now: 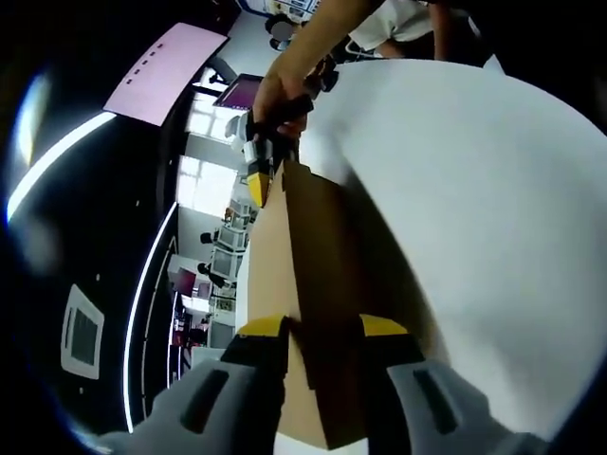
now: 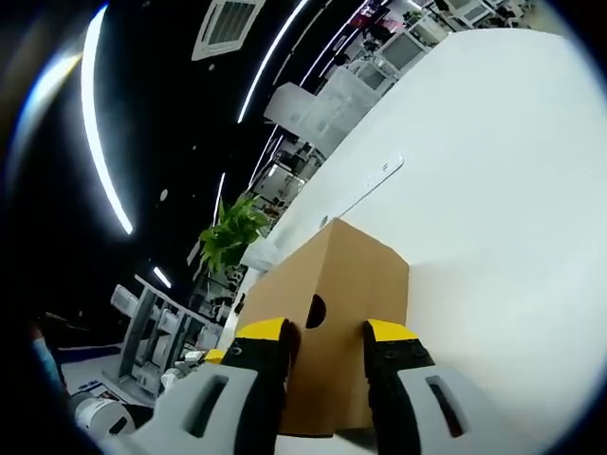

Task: Operate the shoe box by opening the lid, removing the specified soft item, and placing it in the target area until the item is outside and the box remains undamaged.

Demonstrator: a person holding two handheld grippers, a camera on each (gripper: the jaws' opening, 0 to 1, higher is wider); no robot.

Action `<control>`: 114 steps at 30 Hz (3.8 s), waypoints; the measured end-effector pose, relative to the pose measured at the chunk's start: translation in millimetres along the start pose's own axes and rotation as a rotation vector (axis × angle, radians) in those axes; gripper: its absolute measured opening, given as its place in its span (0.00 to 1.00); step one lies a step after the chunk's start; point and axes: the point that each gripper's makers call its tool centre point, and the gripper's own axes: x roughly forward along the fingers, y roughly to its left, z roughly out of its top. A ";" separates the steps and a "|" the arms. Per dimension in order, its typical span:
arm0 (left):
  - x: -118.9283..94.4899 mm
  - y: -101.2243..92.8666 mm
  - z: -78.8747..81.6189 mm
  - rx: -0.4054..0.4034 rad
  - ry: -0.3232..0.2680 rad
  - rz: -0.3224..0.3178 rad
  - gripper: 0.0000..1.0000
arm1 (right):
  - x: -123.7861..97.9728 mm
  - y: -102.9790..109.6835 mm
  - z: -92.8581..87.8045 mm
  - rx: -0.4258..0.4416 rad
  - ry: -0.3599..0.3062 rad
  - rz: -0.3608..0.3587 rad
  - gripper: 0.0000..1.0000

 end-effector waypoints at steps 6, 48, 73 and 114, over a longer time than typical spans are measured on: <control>0.2 -0.2 -0.1 -0.011 0.001 0.001 0.28 | -10.7 10.6 12.1 -0.127 -0.038 -0.034 0.33; 0.9 3.5 1.2 -0.156 -0.052 0.056 0.25 | -52.5 127.3 -8.9 -1.389 -0.160 -0.337 0.50; 1.3 4.2 0.0 -0.143 -0.045 0.057 0.25 | 9.9 84.7 -74.4 -1.872 0.107 -0.496 0.68; 1.6 2.8 1.9 -0.152 -0.023 0.058 0.25 | 21.8 84.8 -69.4 -2.144 0.066 -0.692 0.61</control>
